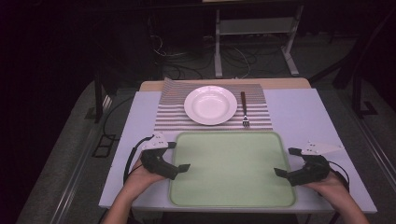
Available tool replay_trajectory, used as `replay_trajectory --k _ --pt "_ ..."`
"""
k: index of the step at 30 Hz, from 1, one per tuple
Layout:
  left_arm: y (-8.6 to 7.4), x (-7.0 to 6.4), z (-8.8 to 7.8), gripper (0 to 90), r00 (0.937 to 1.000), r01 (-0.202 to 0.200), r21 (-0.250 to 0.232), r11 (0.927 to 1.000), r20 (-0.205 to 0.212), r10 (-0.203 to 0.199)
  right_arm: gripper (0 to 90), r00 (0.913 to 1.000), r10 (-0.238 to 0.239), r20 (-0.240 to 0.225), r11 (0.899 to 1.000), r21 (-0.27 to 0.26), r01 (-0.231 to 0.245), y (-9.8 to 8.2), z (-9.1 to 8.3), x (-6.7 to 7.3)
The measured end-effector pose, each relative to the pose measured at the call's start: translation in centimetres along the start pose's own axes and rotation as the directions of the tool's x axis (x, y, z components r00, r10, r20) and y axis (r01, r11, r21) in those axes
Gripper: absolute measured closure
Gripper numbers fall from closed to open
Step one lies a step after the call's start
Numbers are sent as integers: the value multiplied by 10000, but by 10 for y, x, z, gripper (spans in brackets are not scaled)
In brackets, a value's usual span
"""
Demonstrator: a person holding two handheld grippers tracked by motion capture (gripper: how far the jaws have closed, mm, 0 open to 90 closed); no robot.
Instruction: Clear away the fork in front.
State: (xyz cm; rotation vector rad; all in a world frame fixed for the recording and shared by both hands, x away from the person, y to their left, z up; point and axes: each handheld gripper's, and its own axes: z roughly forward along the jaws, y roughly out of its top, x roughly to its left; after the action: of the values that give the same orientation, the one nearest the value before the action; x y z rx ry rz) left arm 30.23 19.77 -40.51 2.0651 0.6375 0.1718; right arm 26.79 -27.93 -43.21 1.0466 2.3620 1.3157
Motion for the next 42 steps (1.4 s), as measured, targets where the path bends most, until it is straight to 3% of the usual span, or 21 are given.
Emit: replay_trajectory --k 11,21,42 --pt "-3 -2 3 0 9999 -35 210 9998 -109 37 36 9984 509 248 9986 -139 -505 4 -4 -4" --pt "-4 0 3 0 10000 41 76 10000 -91 -41 37 9974 601 407 9978 -302 -589 17 0 -10" --pt "-4 0 -1 0 9997 70 -90 9999 -217 -72 34 9980 576 263 9983 -14 -576 38 32 -16"
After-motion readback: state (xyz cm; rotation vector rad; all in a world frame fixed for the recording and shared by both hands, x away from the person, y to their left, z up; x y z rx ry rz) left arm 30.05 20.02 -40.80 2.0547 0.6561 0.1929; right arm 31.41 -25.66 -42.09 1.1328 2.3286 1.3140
